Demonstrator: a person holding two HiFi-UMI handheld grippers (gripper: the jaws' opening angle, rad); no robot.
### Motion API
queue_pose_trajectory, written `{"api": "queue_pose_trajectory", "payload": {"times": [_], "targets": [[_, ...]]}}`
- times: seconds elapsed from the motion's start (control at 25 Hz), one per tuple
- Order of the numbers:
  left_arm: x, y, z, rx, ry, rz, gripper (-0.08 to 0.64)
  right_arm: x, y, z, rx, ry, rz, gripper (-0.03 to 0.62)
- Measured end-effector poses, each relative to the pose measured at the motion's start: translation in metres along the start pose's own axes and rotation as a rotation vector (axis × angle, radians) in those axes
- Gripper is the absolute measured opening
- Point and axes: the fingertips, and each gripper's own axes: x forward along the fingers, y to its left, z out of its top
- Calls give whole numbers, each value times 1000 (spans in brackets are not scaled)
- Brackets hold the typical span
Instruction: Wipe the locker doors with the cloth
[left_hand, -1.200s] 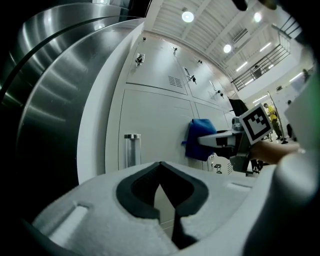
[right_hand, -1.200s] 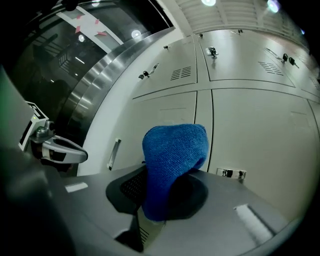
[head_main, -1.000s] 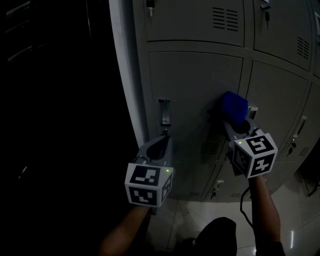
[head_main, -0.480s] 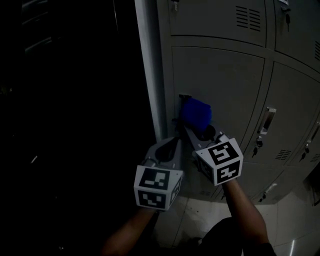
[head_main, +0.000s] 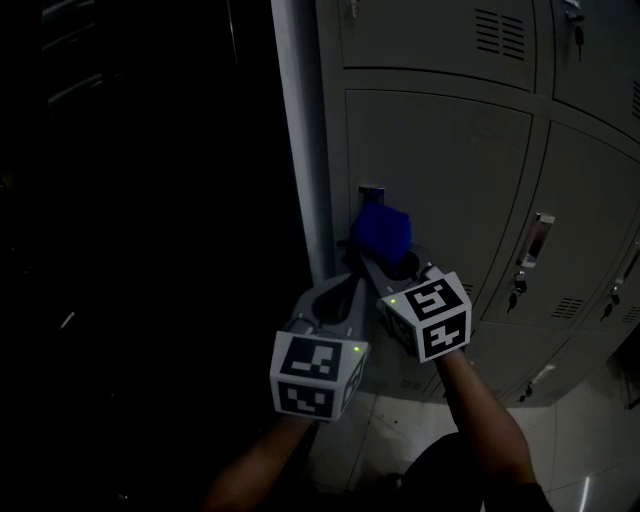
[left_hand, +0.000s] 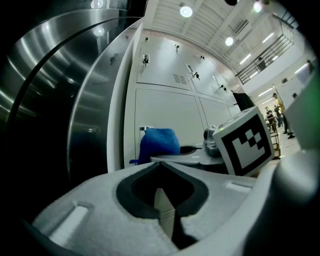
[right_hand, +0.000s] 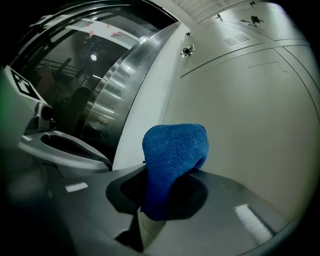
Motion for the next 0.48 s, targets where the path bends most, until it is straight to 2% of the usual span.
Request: {"api": "queue_pose_trajectory", "payload": {"times": [0.48], "targets": [[22, -30, 1, -15, -15, -66, 5, -65, -62, -16, 7, 26, -148, 69]]}}
